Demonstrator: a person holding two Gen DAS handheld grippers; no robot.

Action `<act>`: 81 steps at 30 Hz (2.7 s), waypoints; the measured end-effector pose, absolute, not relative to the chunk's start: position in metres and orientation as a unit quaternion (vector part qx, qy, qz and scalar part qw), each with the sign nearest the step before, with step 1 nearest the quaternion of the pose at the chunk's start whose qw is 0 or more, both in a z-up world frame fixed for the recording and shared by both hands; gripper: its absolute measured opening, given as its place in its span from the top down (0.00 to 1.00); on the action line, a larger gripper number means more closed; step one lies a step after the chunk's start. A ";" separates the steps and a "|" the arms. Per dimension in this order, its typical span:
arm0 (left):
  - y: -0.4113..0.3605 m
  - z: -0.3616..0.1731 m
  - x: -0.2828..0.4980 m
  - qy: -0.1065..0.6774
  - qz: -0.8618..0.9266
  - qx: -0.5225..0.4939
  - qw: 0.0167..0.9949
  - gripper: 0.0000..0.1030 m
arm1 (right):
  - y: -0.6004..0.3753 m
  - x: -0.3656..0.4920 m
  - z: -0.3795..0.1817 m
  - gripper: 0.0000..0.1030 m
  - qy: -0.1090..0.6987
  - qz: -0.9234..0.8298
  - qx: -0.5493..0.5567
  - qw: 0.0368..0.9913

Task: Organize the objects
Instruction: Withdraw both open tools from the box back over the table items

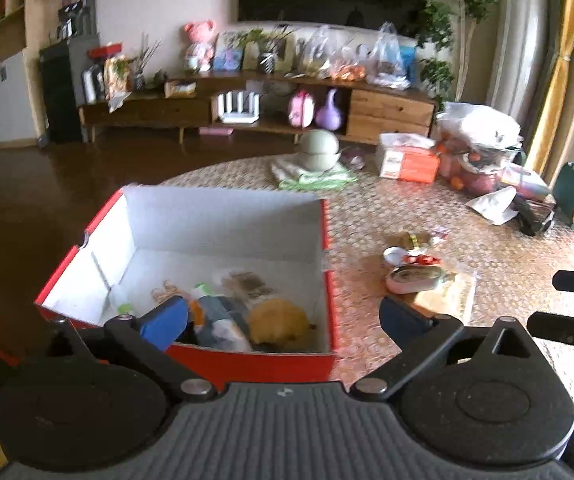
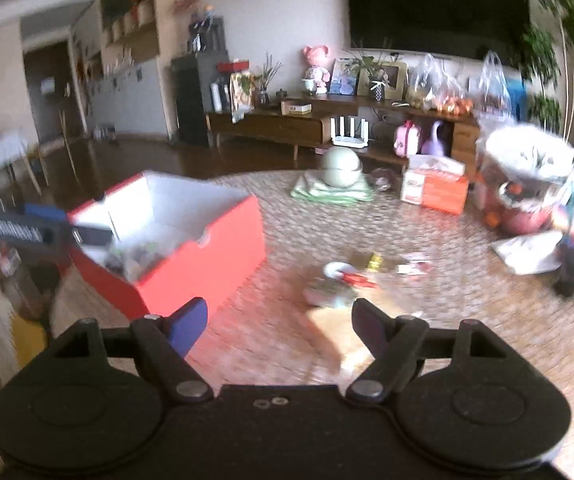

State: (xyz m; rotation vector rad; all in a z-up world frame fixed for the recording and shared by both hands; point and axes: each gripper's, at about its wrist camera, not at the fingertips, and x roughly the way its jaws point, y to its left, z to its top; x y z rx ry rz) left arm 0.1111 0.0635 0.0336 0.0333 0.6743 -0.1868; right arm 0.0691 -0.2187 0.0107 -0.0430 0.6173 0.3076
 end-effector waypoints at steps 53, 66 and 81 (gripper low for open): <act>-0.125 -0.102 0.243 0.358 -0.199 0.092 0.908 0.01 | -0.331 0.233 -0.104 0.25 0.423 0.128 0.059 0.895; -0.119 -0.107 0.259 0.366 -0.211 0.058 0.904 0.01 | -0.340 0.273 -0.091 0.25 0.401 0.106 0.063 0.908; -0.120 -0.106 0.264 0.359 -0.231 0.041 0.903 0.31 | -0.315 0.318 -0.116 0.37 0.411 0.103 0.022 0.906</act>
